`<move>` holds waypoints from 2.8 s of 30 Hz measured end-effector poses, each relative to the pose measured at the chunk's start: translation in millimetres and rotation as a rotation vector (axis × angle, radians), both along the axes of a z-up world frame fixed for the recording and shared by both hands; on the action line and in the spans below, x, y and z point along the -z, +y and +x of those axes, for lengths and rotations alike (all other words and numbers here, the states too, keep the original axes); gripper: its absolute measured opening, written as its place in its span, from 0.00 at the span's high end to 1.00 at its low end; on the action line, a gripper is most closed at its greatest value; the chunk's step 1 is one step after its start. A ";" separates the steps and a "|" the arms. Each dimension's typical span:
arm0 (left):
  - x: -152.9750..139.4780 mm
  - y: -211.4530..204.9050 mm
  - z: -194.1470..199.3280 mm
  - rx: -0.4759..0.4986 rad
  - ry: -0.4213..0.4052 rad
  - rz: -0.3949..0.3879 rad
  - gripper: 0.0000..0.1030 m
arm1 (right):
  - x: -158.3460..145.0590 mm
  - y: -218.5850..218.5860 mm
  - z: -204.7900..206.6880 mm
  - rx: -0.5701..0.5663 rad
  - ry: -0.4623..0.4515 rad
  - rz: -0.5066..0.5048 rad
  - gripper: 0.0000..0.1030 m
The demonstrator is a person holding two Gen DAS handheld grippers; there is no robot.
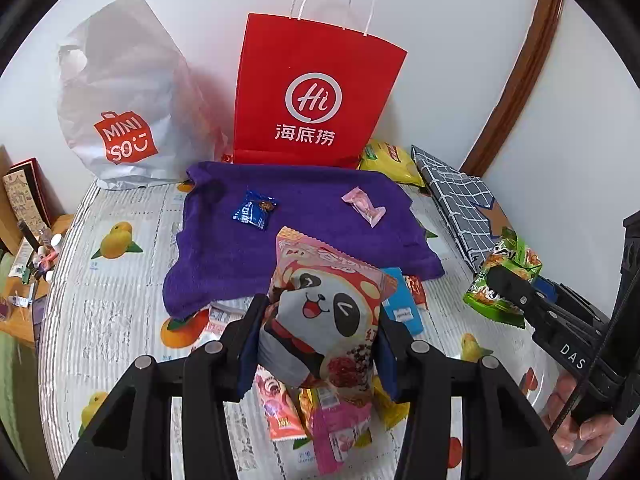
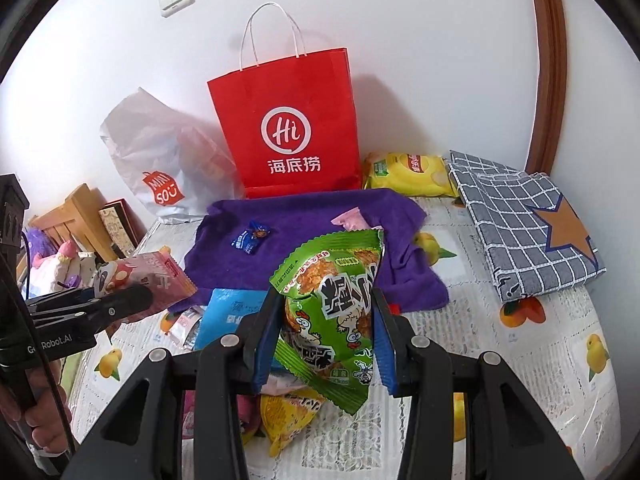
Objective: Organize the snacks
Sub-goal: 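Carry the panda packet and green snack bag with both tools onto the purple towel, then open both tools to release the panda packet and green bag on the towel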
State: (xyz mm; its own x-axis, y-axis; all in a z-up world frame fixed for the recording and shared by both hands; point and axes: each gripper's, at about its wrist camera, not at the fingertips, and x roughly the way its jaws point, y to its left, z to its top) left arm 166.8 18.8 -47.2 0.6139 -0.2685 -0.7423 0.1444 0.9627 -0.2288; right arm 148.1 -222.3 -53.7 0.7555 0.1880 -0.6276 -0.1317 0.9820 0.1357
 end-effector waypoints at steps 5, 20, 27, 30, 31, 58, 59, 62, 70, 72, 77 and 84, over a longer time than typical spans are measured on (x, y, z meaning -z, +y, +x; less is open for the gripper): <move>1.4 -1.7 15.5 0.002 0.007 0.000 0.55 | -1.3 0.0 12.6 0.004 -0.005 -0.008 0.59; 9.7 -4.5 64.8 0.012 0.023 0.019 0.55 | 10.9 1.1 65.7 0.010 0.004 -0.040 0.59; 21.2 6.8 94.5 -0.030 0.042 0.048 0.55 | 19.5 -2.7 96.5 0.015 0.027 -0.045 0.59; 29.8 13.6 106.2 -0.049 0.062 0.048 0.55 | 27.0 -4.4 109.7 0.017 0.040 -0.050 0.59; 33.9 16.9 111.1 -0.059 0.070 0.050 0.55 | 29.7 -5.0 113.6 0.017 0.046 -0.050 0.59; 94.6 36.5 182.6 -0.088 0.158 0.018 0.55 | 105.3 -9.4 193.2 0.011 0.189 -0.064 0.59; 96.1 35.9 183.9 -0.085 0.159 0.015 0.55 | 106.9 -9.6 194.3 0.012 0.193 -0.063 0.59; 101.1 35.2 186.5 -0.079 0.168 0.009 0.55 | 111.1 -10.9 196.9 0.015 0.209 -0.054 0.59; 108.2 36.5 187.8 -0.082 0.186 -0.001 0.54 | 111.9 -7.7 197.5 0.000 0.225 -0.066 0.55; 109.5 36.6 188.5 -0.085 0.197 -0.004 0.51 | 108.8 -6.1 195.1 -0.003 0.216 -0.073 0.49; 109.3 38.9 186.1 -0.088 0.210 -0.009 0.37 | 98.5 -4.7 186.3 -0.002 0.193 -0.070 0.42; 99.7 43.4 175.6 -0.093 0.198 -0.002 0.34 | 84.3 -13.6 170.2 0.023 0.166 -0.039 0.40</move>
